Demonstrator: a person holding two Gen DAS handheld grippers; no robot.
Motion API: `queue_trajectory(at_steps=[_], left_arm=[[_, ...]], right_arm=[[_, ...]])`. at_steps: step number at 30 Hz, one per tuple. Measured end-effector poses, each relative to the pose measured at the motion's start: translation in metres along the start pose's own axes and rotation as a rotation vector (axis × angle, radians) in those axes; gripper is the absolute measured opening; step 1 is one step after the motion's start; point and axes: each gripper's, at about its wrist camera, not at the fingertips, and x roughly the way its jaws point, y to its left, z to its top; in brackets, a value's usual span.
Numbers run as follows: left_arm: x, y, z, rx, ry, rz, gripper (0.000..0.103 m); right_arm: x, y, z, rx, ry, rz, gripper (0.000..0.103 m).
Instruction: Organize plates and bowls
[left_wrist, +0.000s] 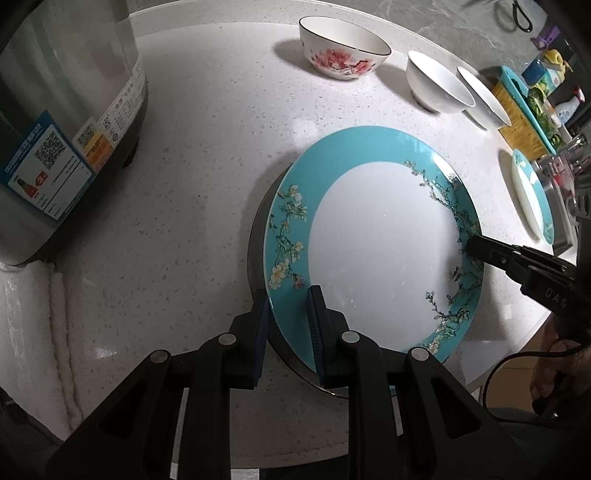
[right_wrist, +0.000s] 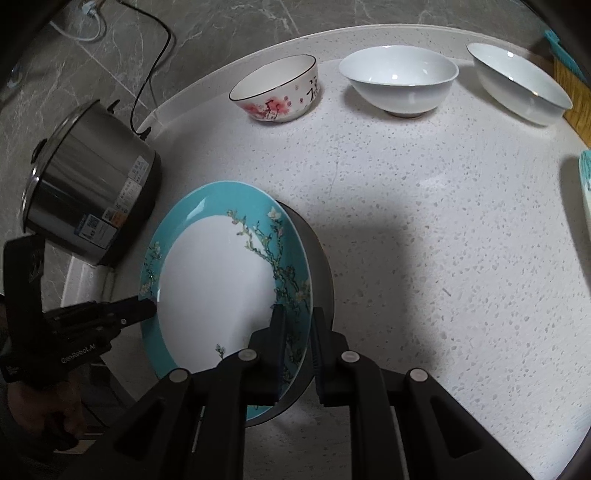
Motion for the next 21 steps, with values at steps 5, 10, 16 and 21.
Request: queue_trajectory(at_steps=[5, 10, 16, 21], left_arm=[[-0.001, -0.002, -0.002, 0.030, 0.001, 0.022, 0.019], [-0.001, -0.013, -0.006, 0.089, -0.011, 0.085, 0.019], [0.001, -0.013, -0.006, 0.098, -0.028, 0.098, 0.019], [0.002, -0.014, -0.006, 0.115, -0.031, 0.105, 0.020]], right_arm=[[0.004, 0.007, -0.004, -0.080, -0.002, -0.073, 0.017], [0.007, 0.020, -0.007, -0.183, -0.005, -0.165, 0.019], [0.012, 0.039, -0.015, -0.322, -0.021, -0.267, 0.020], [0.013, 0.045, -0.017, -0.357, -0.031, -0.298, 0.025]])
